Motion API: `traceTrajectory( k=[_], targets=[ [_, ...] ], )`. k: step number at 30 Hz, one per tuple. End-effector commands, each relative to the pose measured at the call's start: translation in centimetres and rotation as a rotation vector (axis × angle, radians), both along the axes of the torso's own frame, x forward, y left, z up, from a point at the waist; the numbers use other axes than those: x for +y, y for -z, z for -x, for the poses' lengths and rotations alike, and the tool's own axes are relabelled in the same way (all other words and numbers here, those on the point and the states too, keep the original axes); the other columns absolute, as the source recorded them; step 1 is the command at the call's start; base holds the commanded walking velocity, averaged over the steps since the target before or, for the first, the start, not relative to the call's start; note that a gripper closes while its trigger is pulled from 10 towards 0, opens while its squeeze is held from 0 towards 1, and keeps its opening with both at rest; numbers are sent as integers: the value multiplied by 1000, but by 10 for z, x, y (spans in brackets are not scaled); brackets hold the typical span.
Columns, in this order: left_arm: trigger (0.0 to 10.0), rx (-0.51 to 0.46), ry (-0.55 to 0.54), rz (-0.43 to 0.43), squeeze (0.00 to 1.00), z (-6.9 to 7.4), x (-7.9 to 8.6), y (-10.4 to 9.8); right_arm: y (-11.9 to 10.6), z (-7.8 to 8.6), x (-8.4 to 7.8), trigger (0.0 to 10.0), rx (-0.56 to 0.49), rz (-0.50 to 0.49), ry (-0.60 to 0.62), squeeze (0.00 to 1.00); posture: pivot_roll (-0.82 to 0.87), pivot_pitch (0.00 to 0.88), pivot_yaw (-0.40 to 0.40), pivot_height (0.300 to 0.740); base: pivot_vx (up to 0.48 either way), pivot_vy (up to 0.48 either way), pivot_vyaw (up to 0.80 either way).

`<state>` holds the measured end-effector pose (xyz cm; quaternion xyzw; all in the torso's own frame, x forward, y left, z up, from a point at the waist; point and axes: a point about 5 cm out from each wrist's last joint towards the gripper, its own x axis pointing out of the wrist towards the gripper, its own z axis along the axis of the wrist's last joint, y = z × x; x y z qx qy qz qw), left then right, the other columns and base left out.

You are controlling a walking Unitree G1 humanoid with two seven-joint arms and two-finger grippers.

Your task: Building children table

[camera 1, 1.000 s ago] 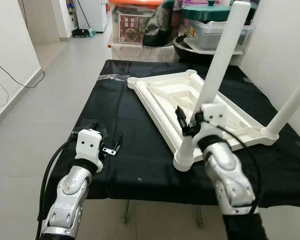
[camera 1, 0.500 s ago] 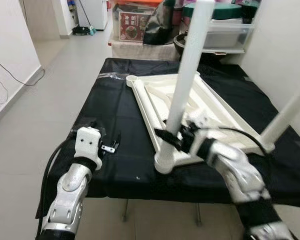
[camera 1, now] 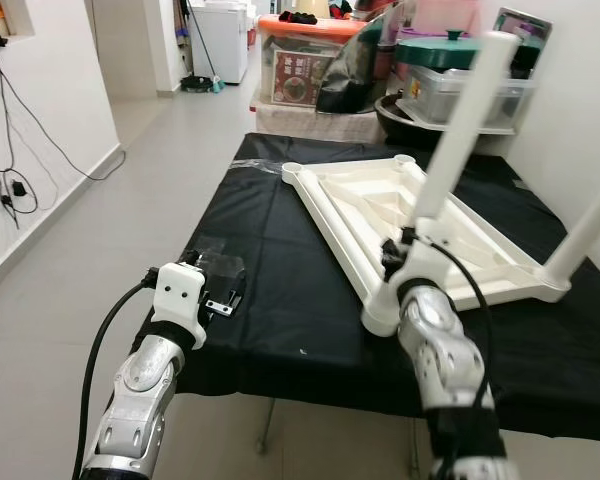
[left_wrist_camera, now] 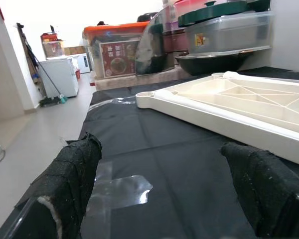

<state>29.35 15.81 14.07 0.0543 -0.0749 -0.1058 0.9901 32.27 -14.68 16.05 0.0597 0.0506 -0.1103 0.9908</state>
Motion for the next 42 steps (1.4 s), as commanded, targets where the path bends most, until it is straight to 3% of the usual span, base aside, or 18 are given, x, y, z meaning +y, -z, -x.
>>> traceTrajectory(
  k=[1,2,3,6,7,17,19,20,21,22,28,33,34,35,36,37,39,42],
  targets=[
    [10000,14,21,-11,0,-1,-3,2,16,6,5,10000,55,-9,-110,529,137,0,-65,740,0,0,0],
    [10000,14,21,-11,0,-1,-3,2,16,6,5,10000,55,-9,-110,529,137,0,-65,740,0,0,0],
    [10000,21,18,-15,0,-1,-3,4,6,-2,-1,10000,-3,19,-120,1000,135,0,-68,740,0,0,0],
    [10000,16,17,-11,0,-3,-3,2,-6,-14,-6,10000,-32,34,-178,1000,135,0,-75,740,0,0,0],
    [10000,13,17,-10,0,-3,-3,1,-13,-18,-6,10000,-49,36,-247,0,129,0,-77,740,0,0,0],
    [10000,9,19,0,0,-3,-8,2,-57,-2,-3,10000,-271,96,-905,0,144,0,-95,740,0,0,0],
    [10000,9,19,0,0,-3,-8,2,-57,-2,-3,10000,-271,96,-905,0,144,0,-95,740,0,0,0],
    [10000,17,17,-10,0,-2,-5,5,-42,1,4,5451,-232,106,-1024,0,144,0,-97,740,0,0,0],
    [10000,17,17,-10,0,-2,-5,5,-42,1,4,5451,-232,106,-1024,0,144,0,-97,740,0,0,0],
    [10000,20,14,-13,0,-2,-4,6,-33,1,9,0,-209,94,-1047,0,144,0,-99,740,0,0,0],
    [10000,14,14,-11,0,-4,-3,4,-23,1,16,0,-185,59,-1086,0,149,0,-103,740,0,0,0],
    [10000,12,15,-14,0,-5,-3,3,-15,-3,18,0,-148,43,-1022,0,144,0,-97,740,0,0,0],
    [10000,19,19,-18,0,-5,-4,5,-3,-20,3,0,-47,11,-700,0,134,0,-92,740,0,0,0],
    [10000,19,19,-18,0,-5,-4,5,-3,-20,3,0,-47,11,-700,0,134,0,-92,740,0,0,0],
    [10000,24,25,-19,0,-3,-6,6,12,-25,-15,0,56,-19,-336,0,136,0,-91,740,0,0,0],
    [10000,24,25,-19,0,-3,-6,6,12,-25,-15,0,56,-19,-336,0,136,0,-91,740,0,0,0],
    [10000,40,28,-28,0,-3,-7,10,36,-4,-29,0,202,-57,108,0,136,0,-82,740,0,0,0],
    [10000,42,28,-29,0,-3,-7,10,38,4,-29,0,211,-58,164,0,136,0,-82,740,0,0,0]
  ],
)
